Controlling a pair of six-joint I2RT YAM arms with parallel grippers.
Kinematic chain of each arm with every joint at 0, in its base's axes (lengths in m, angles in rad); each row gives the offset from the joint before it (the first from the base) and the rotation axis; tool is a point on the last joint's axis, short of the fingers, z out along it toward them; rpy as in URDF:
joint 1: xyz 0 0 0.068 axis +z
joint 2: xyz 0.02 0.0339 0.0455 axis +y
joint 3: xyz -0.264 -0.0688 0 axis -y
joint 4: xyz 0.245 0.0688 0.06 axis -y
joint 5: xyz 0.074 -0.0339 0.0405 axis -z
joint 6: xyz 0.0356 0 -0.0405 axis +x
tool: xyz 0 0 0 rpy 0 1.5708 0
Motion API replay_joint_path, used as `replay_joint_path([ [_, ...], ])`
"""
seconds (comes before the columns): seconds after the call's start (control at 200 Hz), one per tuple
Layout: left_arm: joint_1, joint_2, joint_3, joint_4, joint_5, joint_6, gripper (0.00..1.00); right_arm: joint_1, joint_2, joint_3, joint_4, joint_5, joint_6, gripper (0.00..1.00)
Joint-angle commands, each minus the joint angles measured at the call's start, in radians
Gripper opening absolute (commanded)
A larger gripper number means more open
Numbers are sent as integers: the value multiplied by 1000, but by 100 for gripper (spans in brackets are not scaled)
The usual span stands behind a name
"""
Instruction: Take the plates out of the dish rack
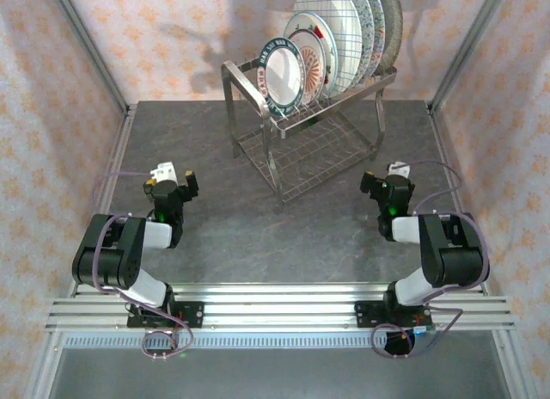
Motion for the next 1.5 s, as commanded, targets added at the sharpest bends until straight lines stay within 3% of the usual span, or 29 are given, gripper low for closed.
replay_joint_path([
  [0.0, 6, -3, 13, -3, 1, 22, 100, 1, -3, 6, 18, 31, 3, 99],
  [1.006, 6, -4, 13, -3, -1, 20, 99, 1, -10, -3, 34, 31, 3, 99],
  [1.086, 3, -28, -38, 96, -14, 23, 99, 7, -128, -20, -28, 88, 16, 99],
  [1.136, -31, -97, -70, 94, -104, 31, 99, 22, -247, -32, -86, 197, 39, 99],
  [1.231, -115, -296, -61, -65, -263, 73, 99, 30, -515, -24, -191, 375, 48, 99],
  [1.306, -148, -446, 11, -209, -352, 46, 99, 17, -633, 147, -408, 498, 45, 99],
  [1.421, -172, -538, 339, -631, -511, -117, 99, -27, -564, 599, -812, 578, 127, 99],
  [1.496, -162, -510, 663, -1081, -401, -313, 99, -95, -422, 972, -1212, 512, 349, 99],
])
